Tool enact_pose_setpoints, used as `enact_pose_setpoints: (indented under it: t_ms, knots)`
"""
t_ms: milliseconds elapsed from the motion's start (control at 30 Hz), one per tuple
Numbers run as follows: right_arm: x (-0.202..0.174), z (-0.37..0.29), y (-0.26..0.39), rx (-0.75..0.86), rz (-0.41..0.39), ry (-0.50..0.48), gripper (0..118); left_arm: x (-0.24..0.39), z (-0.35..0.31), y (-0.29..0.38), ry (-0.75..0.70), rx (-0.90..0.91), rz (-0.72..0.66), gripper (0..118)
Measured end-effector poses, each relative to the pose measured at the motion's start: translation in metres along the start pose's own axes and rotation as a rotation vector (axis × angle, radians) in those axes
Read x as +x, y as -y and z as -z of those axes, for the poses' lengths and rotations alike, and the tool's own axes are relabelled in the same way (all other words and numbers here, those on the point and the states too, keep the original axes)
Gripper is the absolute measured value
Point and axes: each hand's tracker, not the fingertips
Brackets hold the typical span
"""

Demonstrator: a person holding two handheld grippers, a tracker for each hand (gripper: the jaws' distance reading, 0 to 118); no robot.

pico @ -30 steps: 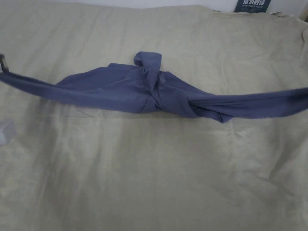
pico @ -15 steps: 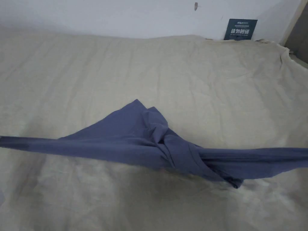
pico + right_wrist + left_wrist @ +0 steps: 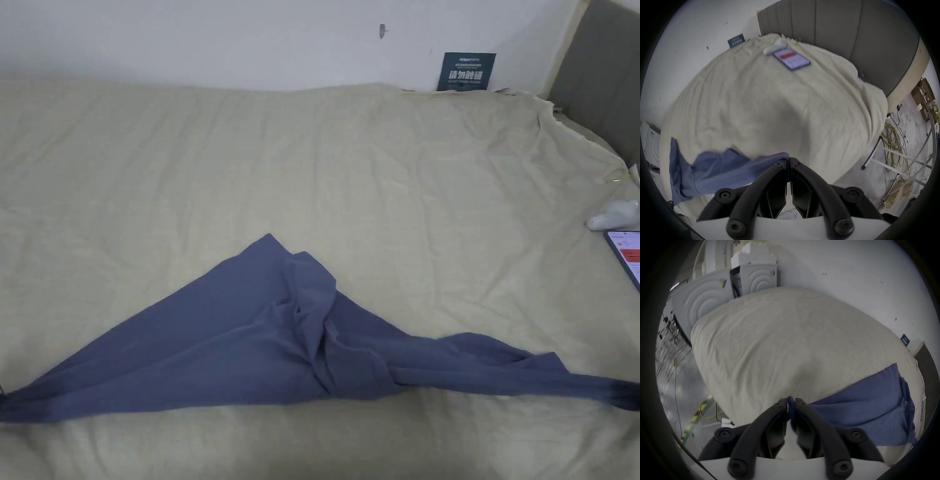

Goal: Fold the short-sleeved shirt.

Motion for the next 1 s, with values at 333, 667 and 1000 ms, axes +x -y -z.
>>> enact_pose_setpoints:
  t_ms: [333, 667, 1000]
  knots:
    - [0.002, -0.055, -0.021, 0.161, -0.08, 0.045, 94, 0.004, -0.068, -0.049, -0.054, 0.242, -0.012, 107]
    - [-0.051, -0.178, 0.001, 0.745, -0.227, -0.172, 110, 0.076, -0.176, -0.033, 0.239, 0.693, 0.22, 116]
    - [-0.099, -0.182, 0.093, 0.972, -0.357, -0.283, 113, 0.11, -0.184, 0.057, 0.363, 0.792, 0.335, 81]
